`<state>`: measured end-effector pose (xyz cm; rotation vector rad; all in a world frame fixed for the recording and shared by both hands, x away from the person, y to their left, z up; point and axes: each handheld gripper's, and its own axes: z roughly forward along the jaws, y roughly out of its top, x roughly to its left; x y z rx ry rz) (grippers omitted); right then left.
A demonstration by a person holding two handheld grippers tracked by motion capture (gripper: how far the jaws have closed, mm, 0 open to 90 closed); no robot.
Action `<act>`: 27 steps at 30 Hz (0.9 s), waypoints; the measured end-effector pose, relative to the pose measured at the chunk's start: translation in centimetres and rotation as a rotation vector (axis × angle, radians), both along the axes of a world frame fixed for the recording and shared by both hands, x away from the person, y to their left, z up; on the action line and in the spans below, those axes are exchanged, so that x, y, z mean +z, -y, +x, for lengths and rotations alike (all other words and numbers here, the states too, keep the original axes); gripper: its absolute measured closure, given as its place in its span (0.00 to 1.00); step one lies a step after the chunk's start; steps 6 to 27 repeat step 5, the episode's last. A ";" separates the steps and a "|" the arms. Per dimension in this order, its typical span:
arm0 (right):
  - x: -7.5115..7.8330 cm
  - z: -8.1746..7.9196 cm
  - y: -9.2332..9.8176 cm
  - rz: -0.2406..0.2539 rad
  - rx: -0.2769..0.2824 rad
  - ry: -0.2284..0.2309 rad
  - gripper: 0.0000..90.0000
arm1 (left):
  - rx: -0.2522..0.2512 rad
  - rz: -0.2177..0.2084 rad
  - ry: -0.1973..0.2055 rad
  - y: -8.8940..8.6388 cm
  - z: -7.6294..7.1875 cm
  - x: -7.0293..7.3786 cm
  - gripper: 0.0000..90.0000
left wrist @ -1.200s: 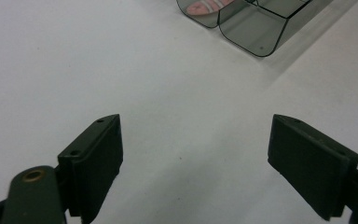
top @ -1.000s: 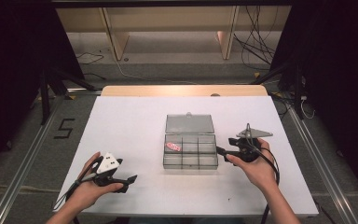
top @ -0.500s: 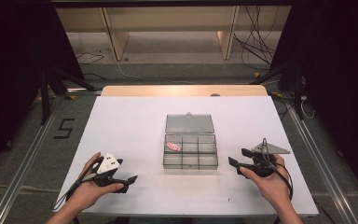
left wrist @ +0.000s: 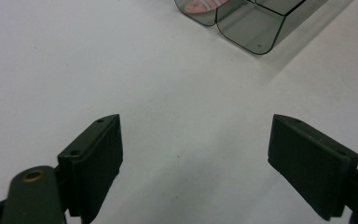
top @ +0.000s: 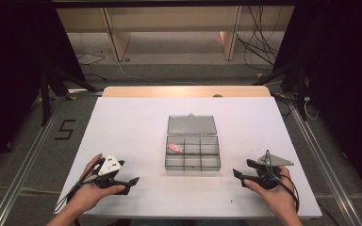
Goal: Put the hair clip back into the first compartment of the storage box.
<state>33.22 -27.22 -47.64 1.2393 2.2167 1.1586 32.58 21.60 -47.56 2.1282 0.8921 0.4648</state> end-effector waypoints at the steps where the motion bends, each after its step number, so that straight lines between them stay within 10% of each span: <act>1: -0.1 0.0 0.0 -0.001 0.002 -0.001 0.33 | 0.000 0.000 0.000 0.0 0.0 0.0 0.19; 27: -0.2 -0.1 0.1 -0.012 -0.011 -0.008 0.31 | 0.000 0.000 -0.001 0.0 0.0 0.0 0.19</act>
